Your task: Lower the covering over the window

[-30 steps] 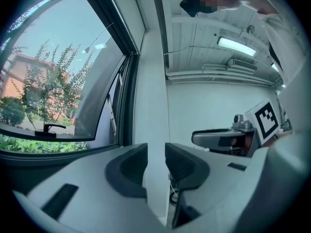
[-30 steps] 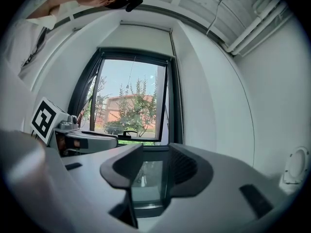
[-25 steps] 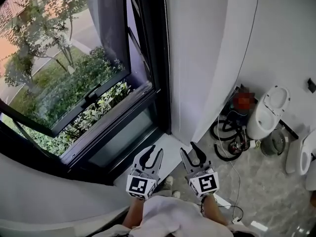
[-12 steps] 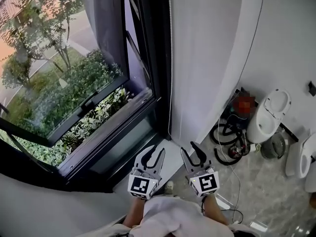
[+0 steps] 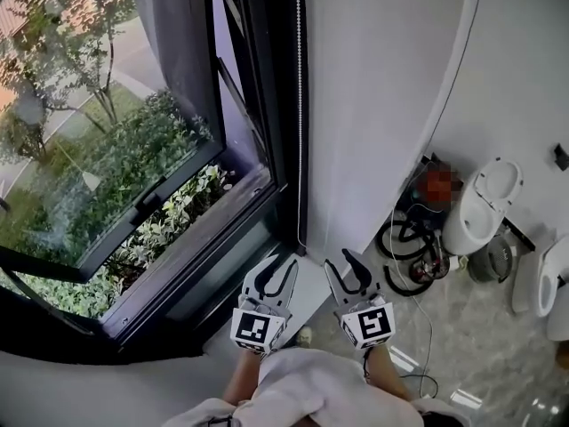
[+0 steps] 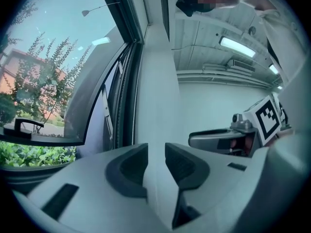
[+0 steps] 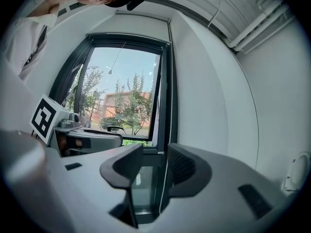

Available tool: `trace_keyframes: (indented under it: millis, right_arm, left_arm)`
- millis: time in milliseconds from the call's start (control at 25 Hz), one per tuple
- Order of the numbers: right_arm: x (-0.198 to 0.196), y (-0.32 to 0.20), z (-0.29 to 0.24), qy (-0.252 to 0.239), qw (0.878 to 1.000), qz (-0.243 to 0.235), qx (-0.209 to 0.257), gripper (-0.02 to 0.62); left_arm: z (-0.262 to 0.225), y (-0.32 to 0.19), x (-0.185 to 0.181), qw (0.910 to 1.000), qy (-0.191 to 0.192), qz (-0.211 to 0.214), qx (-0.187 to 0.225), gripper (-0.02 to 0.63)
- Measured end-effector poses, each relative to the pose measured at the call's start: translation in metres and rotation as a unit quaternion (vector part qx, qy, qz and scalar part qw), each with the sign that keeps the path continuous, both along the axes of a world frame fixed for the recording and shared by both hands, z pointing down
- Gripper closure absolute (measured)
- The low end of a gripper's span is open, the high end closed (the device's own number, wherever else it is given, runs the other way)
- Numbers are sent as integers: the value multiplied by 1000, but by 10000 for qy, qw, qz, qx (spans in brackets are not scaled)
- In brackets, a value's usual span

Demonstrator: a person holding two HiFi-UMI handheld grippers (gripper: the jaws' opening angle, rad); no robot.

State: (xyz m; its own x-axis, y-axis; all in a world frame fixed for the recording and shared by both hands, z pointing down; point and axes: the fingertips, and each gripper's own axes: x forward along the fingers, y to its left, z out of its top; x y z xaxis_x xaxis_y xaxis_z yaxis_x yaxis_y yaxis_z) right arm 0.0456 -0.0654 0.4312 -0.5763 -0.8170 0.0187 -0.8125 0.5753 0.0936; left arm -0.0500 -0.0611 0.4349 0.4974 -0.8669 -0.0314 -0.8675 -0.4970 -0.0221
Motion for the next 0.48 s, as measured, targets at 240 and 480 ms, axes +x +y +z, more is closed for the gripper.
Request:
trace_keyframes:
  millis: [240, 480]
  right_arm:
    - [-3, -21, -3, 52, 10000, 66, 49, 442]
    - [-4, -42, -4, 34, 9997, 217, 53, 443]
  left_arm:
    - [1, -25, -1, 10000, 48, 80, -6, 491]
    - [3, -47, 1, 9998, 41, 200, -22, 491]
